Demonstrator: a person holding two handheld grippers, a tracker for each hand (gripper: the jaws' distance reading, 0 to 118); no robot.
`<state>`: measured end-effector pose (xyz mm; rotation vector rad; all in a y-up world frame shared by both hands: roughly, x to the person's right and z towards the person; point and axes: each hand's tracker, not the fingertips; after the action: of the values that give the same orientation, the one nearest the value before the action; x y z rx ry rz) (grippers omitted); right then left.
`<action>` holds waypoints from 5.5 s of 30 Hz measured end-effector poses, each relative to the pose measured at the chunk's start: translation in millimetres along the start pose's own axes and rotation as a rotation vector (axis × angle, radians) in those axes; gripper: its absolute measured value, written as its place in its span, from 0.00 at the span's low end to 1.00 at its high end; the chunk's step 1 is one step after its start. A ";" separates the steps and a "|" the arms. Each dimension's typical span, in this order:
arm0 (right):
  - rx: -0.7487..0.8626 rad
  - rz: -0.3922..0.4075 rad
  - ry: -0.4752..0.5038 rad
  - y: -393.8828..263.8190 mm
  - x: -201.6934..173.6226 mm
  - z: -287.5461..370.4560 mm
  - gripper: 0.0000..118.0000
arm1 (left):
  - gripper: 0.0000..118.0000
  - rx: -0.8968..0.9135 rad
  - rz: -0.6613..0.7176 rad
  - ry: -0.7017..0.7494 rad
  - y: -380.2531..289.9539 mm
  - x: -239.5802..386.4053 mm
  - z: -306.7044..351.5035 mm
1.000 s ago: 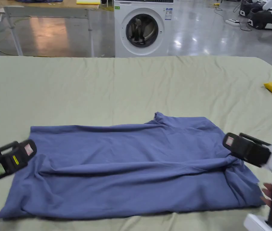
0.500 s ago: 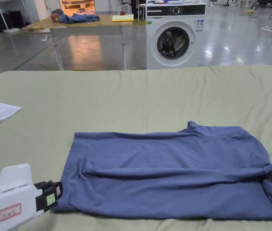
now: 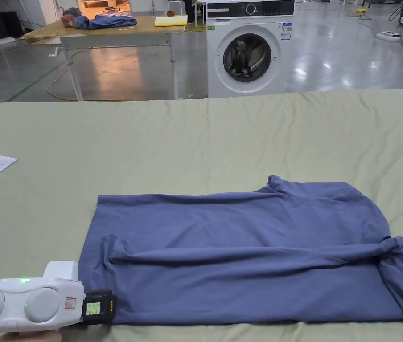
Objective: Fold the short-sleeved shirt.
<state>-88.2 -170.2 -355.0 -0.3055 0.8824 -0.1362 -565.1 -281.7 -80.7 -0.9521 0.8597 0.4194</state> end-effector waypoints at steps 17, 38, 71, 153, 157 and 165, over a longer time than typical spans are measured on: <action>-0.544 -0.124 -0.139 -10.4 115.7 -117.6 0.95 | 0.00 0.172 -0.011 -0.179 -2.9 -7.8 76.6; -0.783 0.064 -0.115 25.6 89.3 -83.4 0.01 | 0.00 0.077 -0.095 -0.200 -9.4 -26.9 128.3; 0.145 0.030 0.097 42.8 -59.3 4.7 0.00 | 0.00 0.682 0.062 -0.175 -11.3 -19.9 194.4; -0.625 -0.034 -0.077 5.2 79.3 -52.2 0.01 | 0.01 0.221 -0.153 -0.270 -48.4 -65.8 112.4; -0.599 -0.024 -0.105 -30.9 81.8 -49.9 0.36 | 0.58 0.222 -0.124 -0.299 -77.3 -70.0 98.6; -0.159 0.124 0.037 10.9 17.0 -22.0 1.00 | 0.70 0.594 0.024 -0.317 -63.3 -49.4 168.9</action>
<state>-94.7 -168.5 -384.1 -0.3963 0.9481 0.0442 -477.6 -170.9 42.1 -0.3147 0.6481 0.2974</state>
